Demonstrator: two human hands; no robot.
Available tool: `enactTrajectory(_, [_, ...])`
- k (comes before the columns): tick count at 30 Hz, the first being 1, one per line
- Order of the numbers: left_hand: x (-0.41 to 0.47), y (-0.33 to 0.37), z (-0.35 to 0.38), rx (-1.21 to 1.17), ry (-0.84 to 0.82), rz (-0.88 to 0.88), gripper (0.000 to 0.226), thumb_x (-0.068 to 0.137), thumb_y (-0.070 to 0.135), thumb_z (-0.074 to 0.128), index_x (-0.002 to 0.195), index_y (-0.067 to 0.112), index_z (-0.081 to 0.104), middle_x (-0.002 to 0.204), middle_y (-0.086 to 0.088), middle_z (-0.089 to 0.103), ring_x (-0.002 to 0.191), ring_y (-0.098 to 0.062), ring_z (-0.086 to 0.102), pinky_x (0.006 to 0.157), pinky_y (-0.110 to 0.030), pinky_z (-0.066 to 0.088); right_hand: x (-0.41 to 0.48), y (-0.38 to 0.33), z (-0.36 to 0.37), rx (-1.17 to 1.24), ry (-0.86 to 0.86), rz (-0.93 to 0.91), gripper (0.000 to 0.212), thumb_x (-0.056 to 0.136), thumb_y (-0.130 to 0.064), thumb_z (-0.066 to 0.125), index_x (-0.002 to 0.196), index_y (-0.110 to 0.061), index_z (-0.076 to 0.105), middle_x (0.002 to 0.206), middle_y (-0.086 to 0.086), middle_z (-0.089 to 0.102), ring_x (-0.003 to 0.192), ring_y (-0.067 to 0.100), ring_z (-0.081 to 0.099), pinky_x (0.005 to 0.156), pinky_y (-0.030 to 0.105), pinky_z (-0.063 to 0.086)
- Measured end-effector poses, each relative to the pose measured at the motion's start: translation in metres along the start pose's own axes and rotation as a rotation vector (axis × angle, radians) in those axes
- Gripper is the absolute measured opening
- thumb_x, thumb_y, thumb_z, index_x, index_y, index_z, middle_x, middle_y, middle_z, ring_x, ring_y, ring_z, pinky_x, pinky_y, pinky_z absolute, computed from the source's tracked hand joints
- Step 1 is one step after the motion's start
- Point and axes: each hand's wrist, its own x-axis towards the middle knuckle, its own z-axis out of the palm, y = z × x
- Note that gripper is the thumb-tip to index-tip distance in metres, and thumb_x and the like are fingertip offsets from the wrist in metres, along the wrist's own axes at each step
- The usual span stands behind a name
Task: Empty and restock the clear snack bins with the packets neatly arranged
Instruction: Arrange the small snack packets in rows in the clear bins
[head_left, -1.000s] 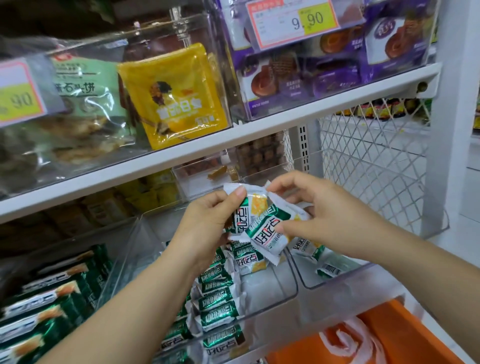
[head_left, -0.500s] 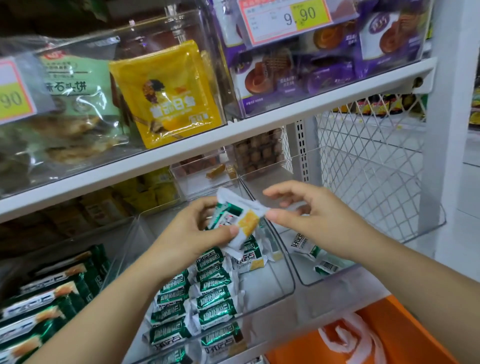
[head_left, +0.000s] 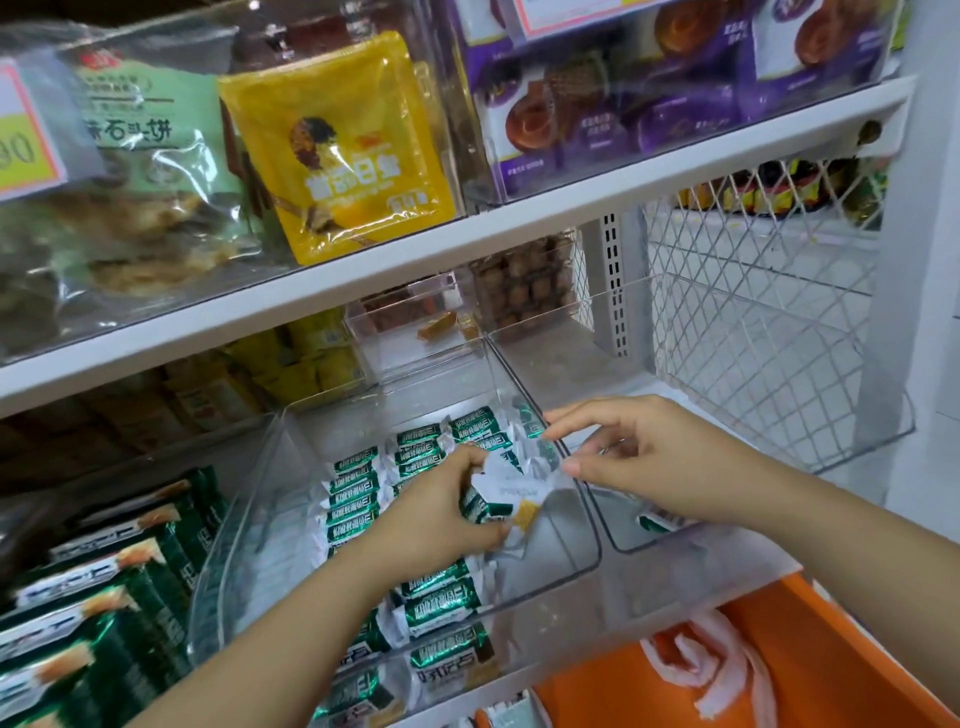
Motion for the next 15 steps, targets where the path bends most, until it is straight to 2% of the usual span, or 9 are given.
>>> enactTrajectory(1, [0.002,0.001,-0.001,0.071,-0.028,-0.003,0.044,0.079,0.027,0.076,0.108,0.039,0.045,0.08,0.01,0.057,0.053,-0.001,0.046,0.05,-0.02,0.039,0.0,0.0,-0.001,0.014,-0.001,0.007,0.02,0.085,-0.024,0.07,0.1,-0.037,0.067,0.118,-0.035,0.054,0.077,-0.004,0.063,0.066,0.009,0.048])
enactTrajectory(3, [0.007,0.004,-0.003,0.145,-0.077,-0.013,0.052,0.08,0.03,0.075,0.121,0.035,0.045,0.1,0.009,0.058,0.07,-0.008,0.055,0.063,-0.024,0.045,0.0,-0.001,-0.004,0.041,-0.018,0.018,0.02,0.084,-0.023,0.07,0.101,-0.035,0.067,0.109,-0.038,0.056,0.076,-0.004,0.064,0.058,0.007,0.046])
enactTrajectory(6, [0.013,0.01,-0.008,0.248,-0.129,-0.019,0.056,0.083,0.032,0.072,0.131,0.03,0.044,0.114,-0.004,0.053,0.091,-0.015,0.055,0.071,-0.02,0.039,-0.001,-0.002,-0.009,0.006,-0.007,0.028,0.021,0.085,-0.023,0.069,0.099,-0.038,0.066,0.079,-0.041,0.062,0.078,-0.005,0.064,0.067,0.007,0.048])
enactTrajectory(9, [0.014,0.009,-0.006,0.323,-0.113,0.027,0.067,0.082,0.036,0.073,0.139,0.034,0.038,0.131,0.005,0.043,0.11,-0.012,0.048,0.094,-0.026,0.042,0.0,0.009,-0.024,-0.004,0.116,0.1,0.017,0.085,-0.019,0.069,0.094,-0.034,0.067,0.076,-0.025,0.068,0.074,0.004,0.065,0.07,0.014,0.049])
enactTrajectory(11, [0.008,0.004,-0.001,0.26,-0.033,0.056,0.065,0.079,0.037,0.075,0.132,0.04,0.038,0.127,0.011,0.046,0.11,-0.01,0.05,0.09,-0.025,0.044,0.002,0.023,-0.037,-0.146,0.181,0.168,0.013,0.085,-0.016,0.069,0.09,-0.028,0.068,0.085,-0.014,0.07,0.077,0.009,0.065,0.07,0.011,0.047])
enactTrajectory(12, [0.006,0.0,0.0,0.204,0.017,0.063,0.054,0.078,0.037,0.077,0.119,0.042,0.04,0.12,0.013,0.05,0.107,-0.009,0.053,0.083,-0.022,0.045,0.004,0.031,-0.043,-0.264,0.166,0.213,0.011,0.084,-0.015,0.07,0.088,-0.026,0.068,0.09,-0.007,0.071,0.077,0.006,0.064,0.068,0.007,0.044])
enactTrajectory(13, [0.004,-0.004,0.001,0.16,0.062,0.078,0.045,0.078,0.037,0.077,0.106,0.041,0.042,0.113,0.012,0.054,0.103,-0.01,0.055,0.076,-0.02,0.044,0.006,0.037,-0.048,-0.377,0.115,0.268,0.01,0.082,-0.016,0.071,0.088,-0.024,0.068,0.093,-0.003,0.071,0.077,0.004,0.061,0.066,0.005,0.041])
enactTrajectory(15, [0.001,-0.009,0.003,0.184,0.101,0.118,0.033,0.08,0.038,0.074,0.095,0.037,0.045,0.103,0.01,0.059,0.093,-0.007,0.057,0.069,-0.017,0.042,0.009,0.045,-0.051,-0.529,-0.053,0.421,0.017,0.08,-0.023,0.072,0.096,-0.021,0.067,0.101,0.0,0.067,0.085,0.009,0.06,0.067,0.01,0.041])
